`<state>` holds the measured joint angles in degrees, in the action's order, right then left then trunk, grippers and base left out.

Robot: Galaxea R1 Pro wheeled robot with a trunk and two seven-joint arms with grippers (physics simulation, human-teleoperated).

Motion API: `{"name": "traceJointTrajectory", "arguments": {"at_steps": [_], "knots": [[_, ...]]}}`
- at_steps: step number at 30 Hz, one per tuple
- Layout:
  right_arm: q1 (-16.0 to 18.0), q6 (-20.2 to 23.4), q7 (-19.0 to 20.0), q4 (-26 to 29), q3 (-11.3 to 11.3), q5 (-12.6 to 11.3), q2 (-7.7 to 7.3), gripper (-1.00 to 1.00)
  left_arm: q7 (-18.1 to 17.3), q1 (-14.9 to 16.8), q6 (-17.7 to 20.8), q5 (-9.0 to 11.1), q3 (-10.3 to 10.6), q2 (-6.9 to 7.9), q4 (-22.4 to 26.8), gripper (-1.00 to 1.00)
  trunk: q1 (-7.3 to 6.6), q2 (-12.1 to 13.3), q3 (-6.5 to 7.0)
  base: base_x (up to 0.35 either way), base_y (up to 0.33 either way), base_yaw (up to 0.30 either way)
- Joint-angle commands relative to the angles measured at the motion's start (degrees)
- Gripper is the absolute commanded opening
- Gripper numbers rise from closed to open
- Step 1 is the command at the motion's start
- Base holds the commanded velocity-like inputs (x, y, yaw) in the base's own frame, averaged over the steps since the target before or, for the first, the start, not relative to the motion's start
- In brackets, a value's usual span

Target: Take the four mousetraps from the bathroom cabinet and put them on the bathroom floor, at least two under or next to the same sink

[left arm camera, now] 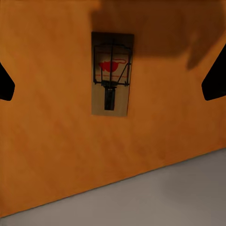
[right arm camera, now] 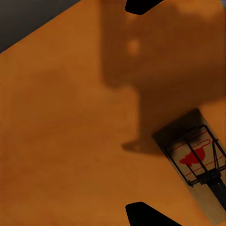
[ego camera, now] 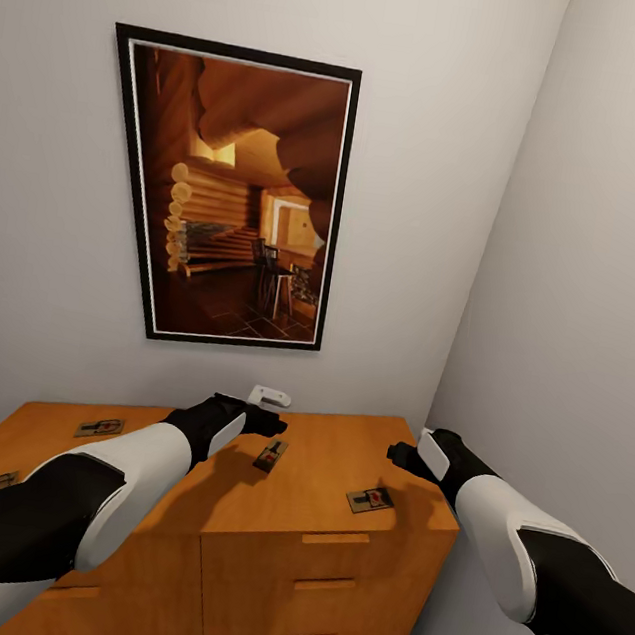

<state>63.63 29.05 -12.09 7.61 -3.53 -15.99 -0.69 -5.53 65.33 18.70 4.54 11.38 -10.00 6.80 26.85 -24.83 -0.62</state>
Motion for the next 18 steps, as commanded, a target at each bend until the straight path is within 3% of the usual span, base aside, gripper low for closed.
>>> {"name": "traceJointTrajectory", "arguments": {"at_steps": [1, 18], "knots": [[0.0, 0.2, -0.4, 0.1, -0.3, -0.4, 0.00, 1.00, 0.0, 0.0, 0.3, 0.5, 0.4, 0.00, 0.1, 1.00, 0.25, -0.5, -0.25, 0.000, 0.000, 0.000], [0.0, 0.2, -0.4, 0.1, -0.3, -0.4, 0.03, 1.00, 0.0, 0.0, 0.3, 0.5, 0.4, 0.00, 0.1, 1.00, 3.99, -7.3, -3.30, 0.000, 0.000, 0.000]]}}
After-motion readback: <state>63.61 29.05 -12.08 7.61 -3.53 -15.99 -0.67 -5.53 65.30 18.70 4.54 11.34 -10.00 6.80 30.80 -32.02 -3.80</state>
